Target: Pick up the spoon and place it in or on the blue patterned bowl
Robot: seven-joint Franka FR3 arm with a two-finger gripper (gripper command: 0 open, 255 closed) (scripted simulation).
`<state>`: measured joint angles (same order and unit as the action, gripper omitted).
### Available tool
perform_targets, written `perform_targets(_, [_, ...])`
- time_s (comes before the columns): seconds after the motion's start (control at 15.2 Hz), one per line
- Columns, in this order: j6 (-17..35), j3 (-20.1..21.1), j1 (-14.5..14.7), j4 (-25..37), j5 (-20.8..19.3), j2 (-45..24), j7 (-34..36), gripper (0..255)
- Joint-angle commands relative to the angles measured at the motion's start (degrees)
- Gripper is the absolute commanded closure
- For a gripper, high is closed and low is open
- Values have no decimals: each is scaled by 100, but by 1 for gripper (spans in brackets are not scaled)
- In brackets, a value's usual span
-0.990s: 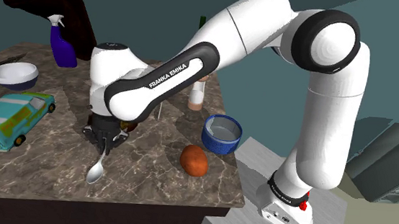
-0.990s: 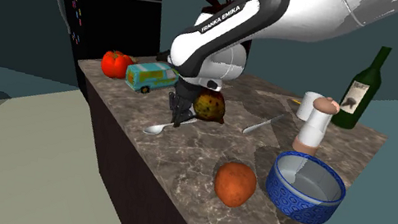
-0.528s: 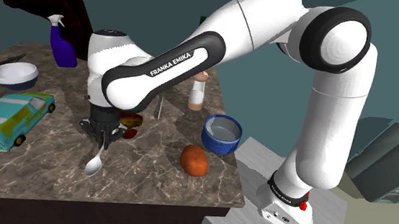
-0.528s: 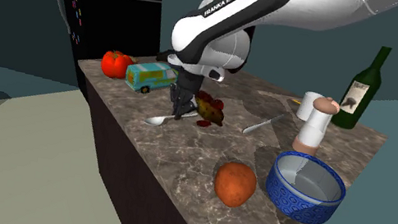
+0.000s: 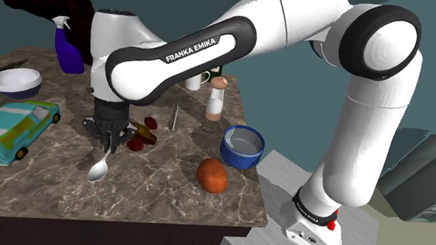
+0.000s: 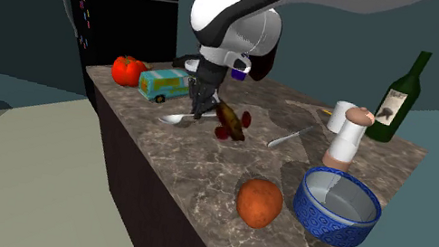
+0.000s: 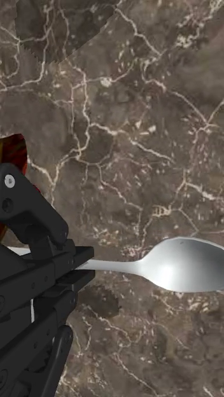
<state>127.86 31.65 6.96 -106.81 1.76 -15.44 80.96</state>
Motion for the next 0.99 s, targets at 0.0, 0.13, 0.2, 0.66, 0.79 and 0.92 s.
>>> perform_targets(0.0, [-141,13,-9,90,28,58,1,255])
perform_targets(0.13, [-280,24,-20,177,57,117,-1,255])
perform_targets(0.2, [-350,29,-25,223,71,144,-2,255])
perform_targets(0.66, [-847,55,-51,583,143,302,7,255])
perform_targets(0.79, [-991,60,-55,698,157,336,14,255])
perform_targets(0.92, [-1137,64,-58,819,167,364,23,255])
